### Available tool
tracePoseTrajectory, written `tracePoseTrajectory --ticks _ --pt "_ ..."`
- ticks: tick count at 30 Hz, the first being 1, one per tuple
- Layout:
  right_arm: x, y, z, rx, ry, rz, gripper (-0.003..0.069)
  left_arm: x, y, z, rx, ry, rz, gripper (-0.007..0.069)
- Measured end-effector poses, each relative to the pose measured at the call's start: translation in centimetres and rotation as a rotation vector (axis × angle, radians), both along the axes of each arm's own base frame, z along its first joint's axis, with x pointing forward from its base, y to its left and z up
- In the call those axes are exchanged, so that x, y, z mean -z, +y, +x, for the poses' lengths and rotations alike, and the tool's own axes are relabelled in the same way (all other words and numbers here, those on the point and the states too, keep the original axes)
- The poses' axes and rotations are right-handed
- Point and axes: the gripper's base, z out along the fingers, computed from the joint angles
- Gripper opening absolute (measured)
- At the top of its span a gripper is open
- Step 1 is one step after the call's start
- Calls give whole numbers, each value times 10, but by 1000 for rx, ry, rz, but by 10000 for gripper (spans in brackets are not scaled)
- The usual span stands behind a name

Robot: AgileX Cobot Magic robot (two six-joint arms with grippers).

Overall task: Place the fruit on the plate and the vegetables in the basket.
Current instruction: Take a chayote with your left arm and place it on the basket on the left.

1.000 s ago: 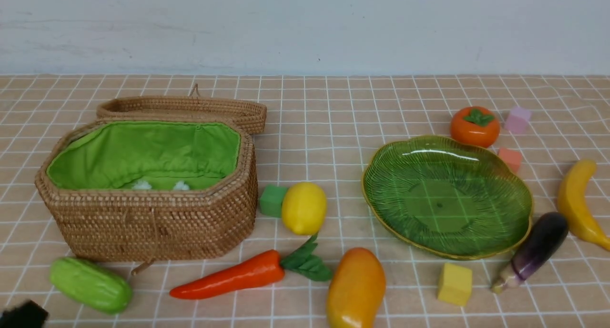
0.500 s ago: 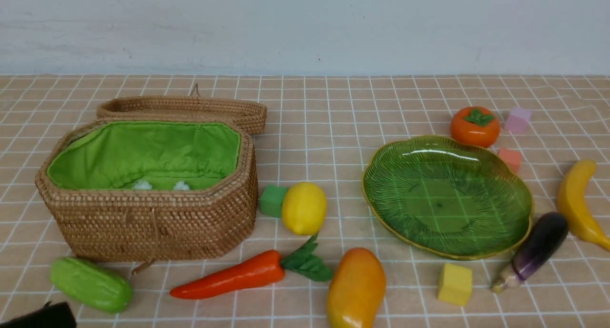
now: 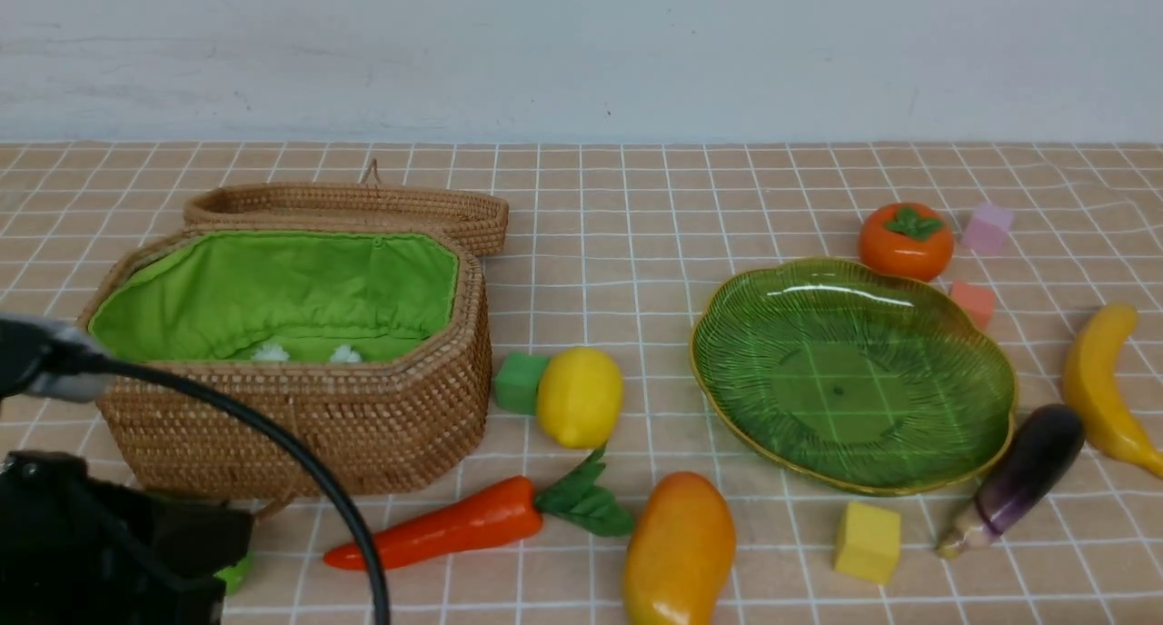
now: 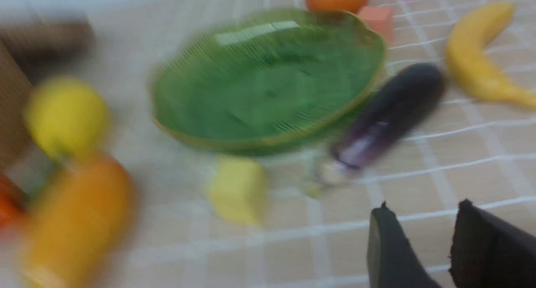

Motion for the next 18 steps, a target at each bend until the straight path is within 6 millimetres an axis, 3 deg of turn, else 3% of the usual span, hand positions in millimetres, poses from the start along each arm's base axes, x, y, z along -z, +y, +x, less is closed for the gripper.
tracePoseTrajectory --ticks 1,3,8,11,15,17,18 --pt "-6 1 1 26 -34 218 245 -3 -2 2 53 10 38 -13" --pt "-11 1 2 52 -68 397 245 -5 -4 5 110 29 68 -13" --pt "-18 5 1 32 -51 588 232 -1 -9 17 257 35 170 -13" --pt "-31 15 -6 -89 3 524 213 4 -11 23 364 18 251 -13" --pt "-99 35 -29 -450 82 136 173 19 -11 34 594 -19 441 -2" --pt "-120 37 -35 -526 77 20 169 24 -9 38 639 -13 506 13" --pt "-135 39 -40 -585 96 -74 167 33 -5 43 684 15 585 60"
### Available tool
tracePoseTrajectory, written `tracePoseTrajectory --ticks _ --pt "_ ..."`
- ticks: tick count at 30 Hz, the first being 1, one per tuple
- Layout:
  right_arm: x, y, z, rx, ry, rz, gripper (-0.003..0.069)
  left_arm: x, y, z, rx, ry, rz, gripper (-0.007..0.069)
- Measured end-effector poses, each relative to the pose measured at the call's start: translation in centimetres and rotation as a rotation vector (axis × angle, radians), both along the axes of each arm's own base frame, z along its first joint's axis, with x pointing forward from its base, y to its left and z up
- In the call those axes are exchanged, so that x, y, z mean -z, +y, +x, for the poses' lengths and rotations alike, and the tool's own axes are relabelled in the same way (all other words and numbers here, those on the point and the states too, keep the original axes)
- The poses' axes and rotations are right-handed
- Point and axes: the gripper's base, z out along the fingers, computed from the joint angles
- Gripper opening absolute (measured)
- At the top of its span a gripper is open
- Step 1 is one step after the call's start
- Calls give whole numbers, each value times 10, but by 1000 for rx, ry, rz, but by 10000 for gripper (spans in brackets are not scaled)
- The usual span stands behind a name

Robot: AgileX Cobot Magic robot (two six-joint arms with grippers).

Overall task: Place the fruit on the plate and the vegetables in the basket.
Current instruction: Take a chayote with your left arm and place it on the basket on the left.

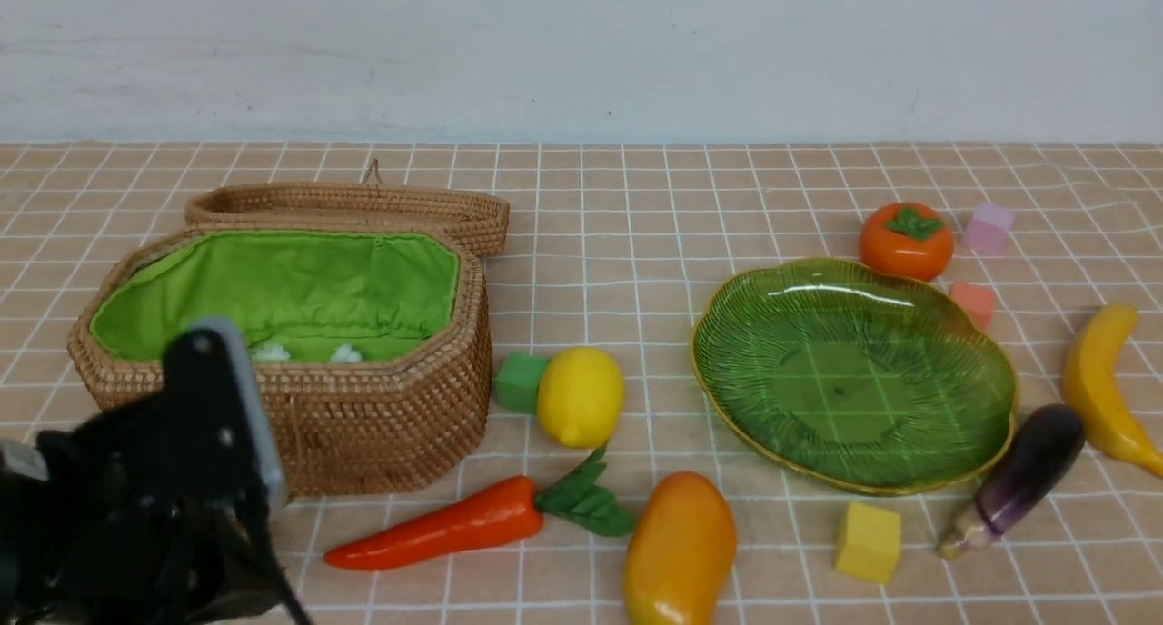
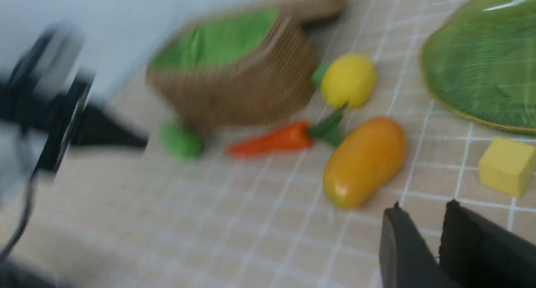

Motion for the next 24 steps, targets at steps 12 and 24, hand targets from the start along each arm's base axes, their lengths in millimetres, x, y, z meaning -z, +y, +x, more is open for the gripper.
tracePoseTrajectory --ticks 12,24 --pt "-30 -2 -9 -80 -58 -196 165 50 23 53 182 -83 488 577" --pt "-30 -3 -8 -76 -63 -200 165 97 24 79 354 -36 626 449"
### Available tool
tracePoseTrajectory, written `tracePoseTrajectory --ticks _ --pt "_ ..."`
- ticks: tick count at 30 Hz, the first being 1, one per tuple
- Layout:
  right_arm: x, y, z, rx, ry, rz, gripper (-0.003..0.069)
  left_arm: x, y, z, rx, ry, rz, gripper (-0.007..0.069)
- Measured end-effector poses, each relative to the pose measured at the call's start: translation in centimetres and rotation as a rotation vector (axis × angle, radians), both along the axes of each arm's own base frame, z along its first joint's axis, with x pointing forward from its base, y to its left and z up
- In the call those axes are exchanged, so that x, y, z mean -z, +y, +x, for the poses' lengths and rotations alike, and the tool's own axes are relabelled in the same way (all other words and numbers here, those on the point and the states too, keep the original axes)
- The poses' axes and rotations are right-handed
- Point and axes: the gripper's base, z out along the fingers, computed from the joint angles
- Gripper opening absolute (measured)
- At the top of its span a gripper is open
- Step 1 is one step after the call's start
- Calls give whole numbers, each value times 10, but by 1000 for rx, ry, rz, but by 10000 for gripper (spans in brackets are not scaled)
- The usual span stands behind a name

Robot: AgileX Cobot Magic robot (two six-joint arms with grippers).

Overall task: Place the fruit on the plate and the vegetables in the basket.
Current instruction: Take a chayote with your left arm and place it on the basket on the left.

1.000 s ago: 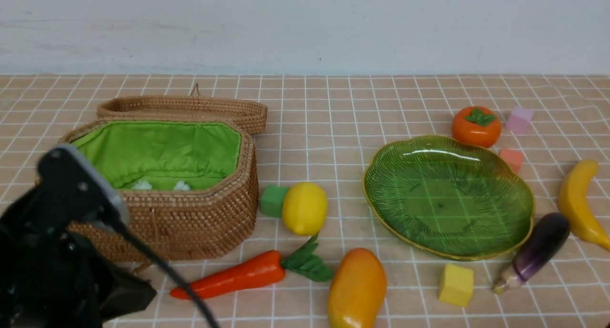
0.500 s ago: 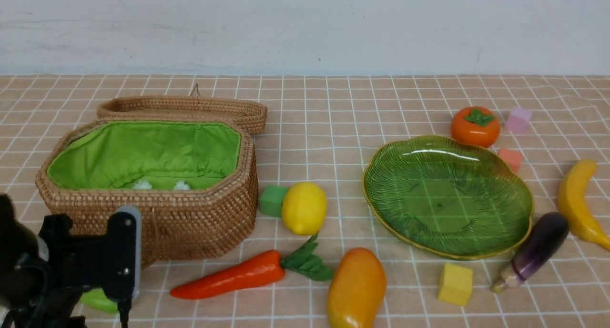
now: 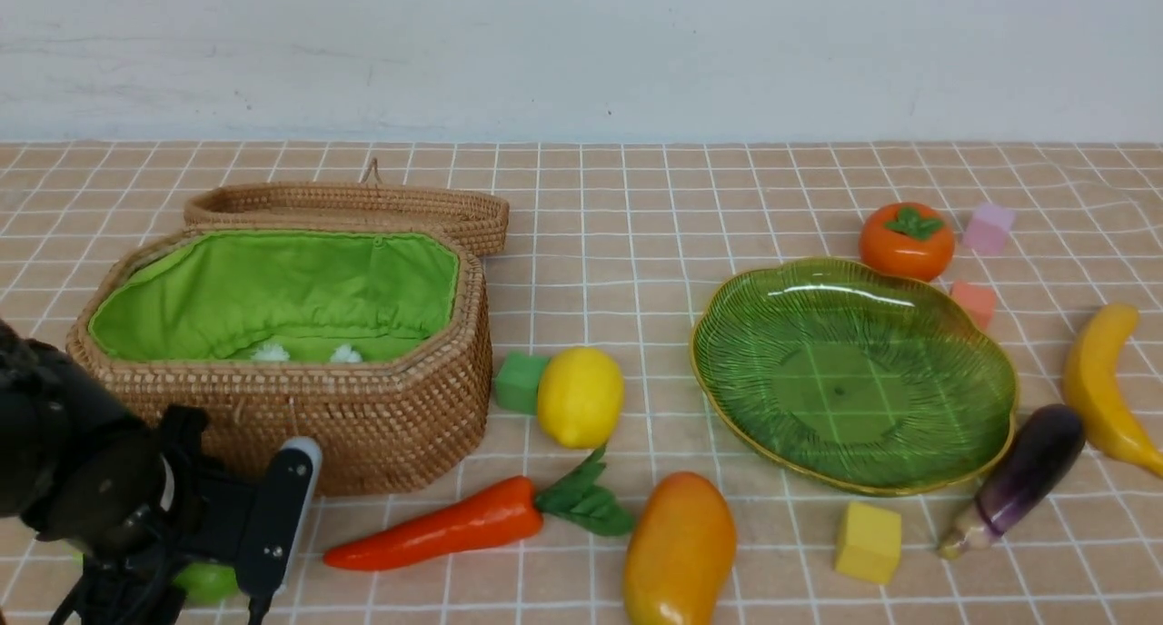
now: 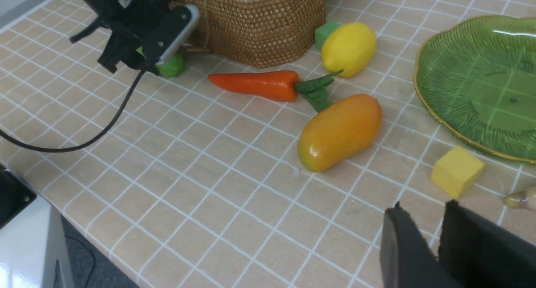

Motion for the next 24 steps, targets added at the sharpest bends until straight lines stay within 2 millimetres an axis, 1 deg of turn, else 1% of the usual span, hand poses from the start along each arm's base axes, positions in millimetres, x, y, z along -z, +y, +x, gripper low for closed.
tracePoseTrajectory --ticks 2,6,8,10,12,13,14,16,17,18,19,20,21,22,24 --pt "0 0 0 3 -5 1 165 1 0 1 -3 5 3 413" --pt "-2 -1 2 16 -25 12 165 0 0 -2 -80 29 -19 412" --pt "-4 -1 3 26 -42 21 165 -7 -2 -13 -173 76 -39 412" --pt "-6 -2 4 40 -64 32 165 -26 -12 -29 -245 97 -98 412" --pt "-8 -2 6 52 -81 42 165 -52 -22 -43 -261 54 -172 412" --pt "-8 -2 6 55 -86 45 165 -53 -23 -43 -260 58 -175 412" --pt "-10 -3 8 69 -107 56 165 -80 -31 -53 -246 -10 -245 412" --pt "-13 -4 10 89 -136 72 165 -117 -36 -61 -233 -144 -354 412" --pt "-15 -4 11 98 -152 81 165 -133 -38 -60 -229 -208 -400 412" --pt "-15 -4 11 102 -158 84 165 -137 -38 -61 -232 -226 -412 412" --pt "-17 -5 11 109 -170 91 165 -149 -39 -59 -227 -279 -440 412" --pt "-19 -5 13 122 -190 102 165 -172 -40 -48 -212 -381 -470 412" --pt "-20 -5 13 126 -197 109 165 -178 -41 -40 -212 -408 -472 412" --pt "-20 -6 13 128 -199 112 165 -178 -41 -36 -214 -407 -469 412" --pt "-20 -5 15 125 -195 122 165 -176 -45 -6 -236 -418 -464 412"
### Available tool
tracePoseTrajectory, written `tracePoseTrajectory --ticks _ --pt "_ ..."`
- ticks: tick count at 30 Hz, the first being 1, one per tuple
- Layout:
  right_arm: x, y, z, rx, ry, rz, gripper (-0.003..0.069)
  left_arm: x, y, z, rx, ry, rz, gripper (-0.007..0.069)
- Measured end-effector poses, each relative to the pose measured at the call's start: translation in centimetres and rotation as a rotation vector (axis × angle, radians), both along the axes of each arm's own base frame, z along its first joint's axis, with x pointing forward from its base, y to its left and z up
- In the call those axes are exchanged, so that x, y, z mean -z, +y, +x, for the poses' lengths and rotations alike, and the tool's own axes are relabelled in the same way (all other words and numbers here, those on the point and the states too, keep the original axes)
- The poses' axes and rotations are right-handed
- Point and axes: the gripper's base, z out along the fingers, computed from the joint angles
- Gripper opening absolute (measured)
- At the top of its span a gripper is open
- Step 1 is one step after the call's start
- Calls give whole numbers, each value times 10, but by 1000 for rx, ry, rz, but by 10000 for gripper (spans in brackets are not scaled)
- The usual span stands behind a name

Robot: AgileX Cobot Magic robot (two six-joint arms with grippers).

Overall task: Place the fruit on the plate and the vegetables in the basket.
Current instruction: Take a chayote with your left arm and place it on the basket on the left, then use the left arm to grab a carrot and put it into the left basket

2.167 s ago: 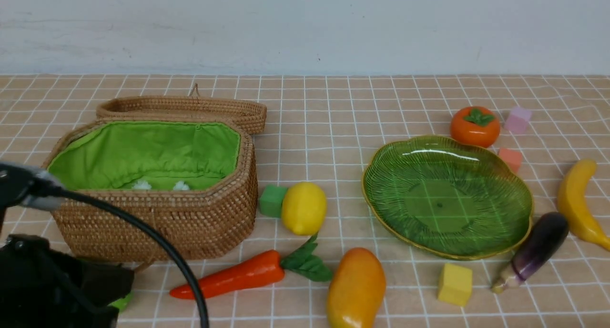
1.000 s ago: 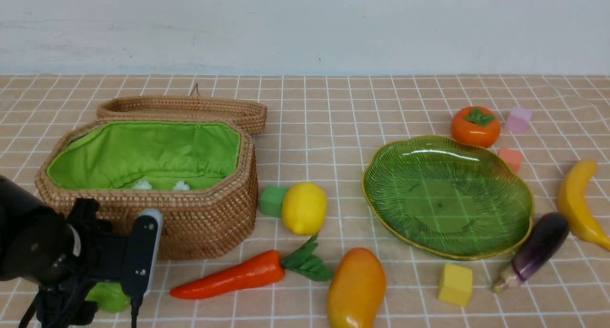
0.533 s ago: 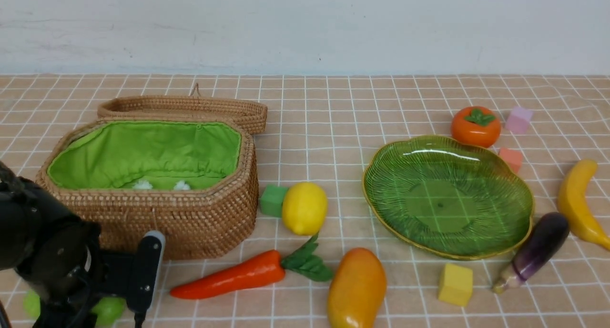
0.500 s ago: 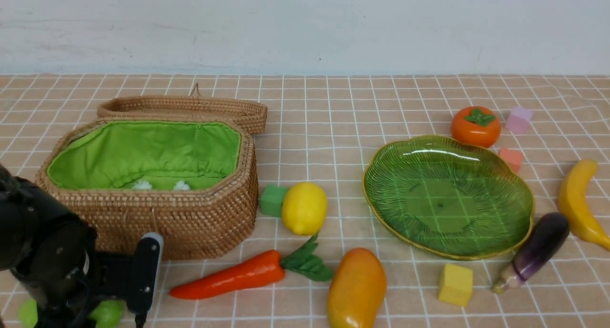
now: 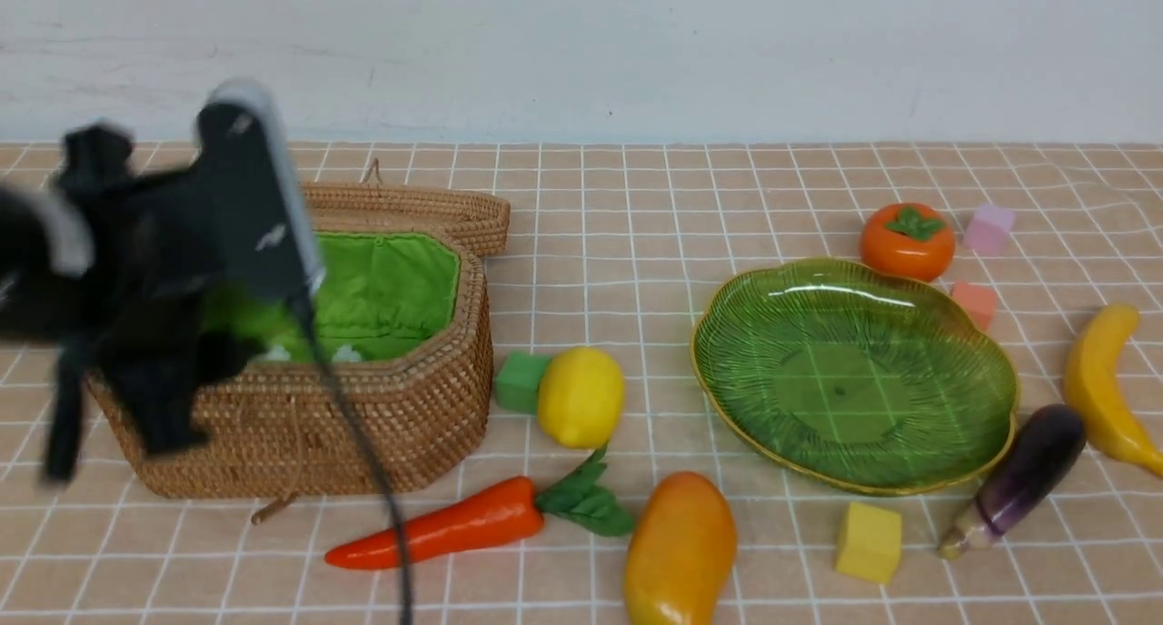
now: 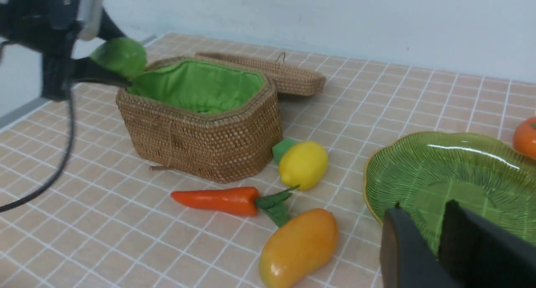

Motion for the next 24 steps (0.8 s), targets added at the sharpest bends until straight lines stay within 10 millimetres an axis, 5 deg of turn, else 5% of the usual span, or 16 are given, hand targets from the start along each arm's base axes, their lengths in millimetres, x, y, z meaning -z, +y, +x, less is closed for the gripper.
tracePoseTrajectory --ticks 5,9,14,17,21,24 --pt "0 2 -1 -24 19 20 165 33 0 65 -123 96 -5 412" --pt "3 5 -4 -64 61 21 165 49 1 84 -176 117 40 433" --pt "4 6 -5 -78 77 18 165 41 4 84 -233 89 4 623" --pt "4 6 -5 -78 77 18 165 29 5 74 -289 87 -72 663" --pt "4 6 -5 -77 75 19 169 12 1 55 -354 143 -238 615" --pt "4 6 -5 -75 73 20 173 2 -28 21 -270 253 -338 429"
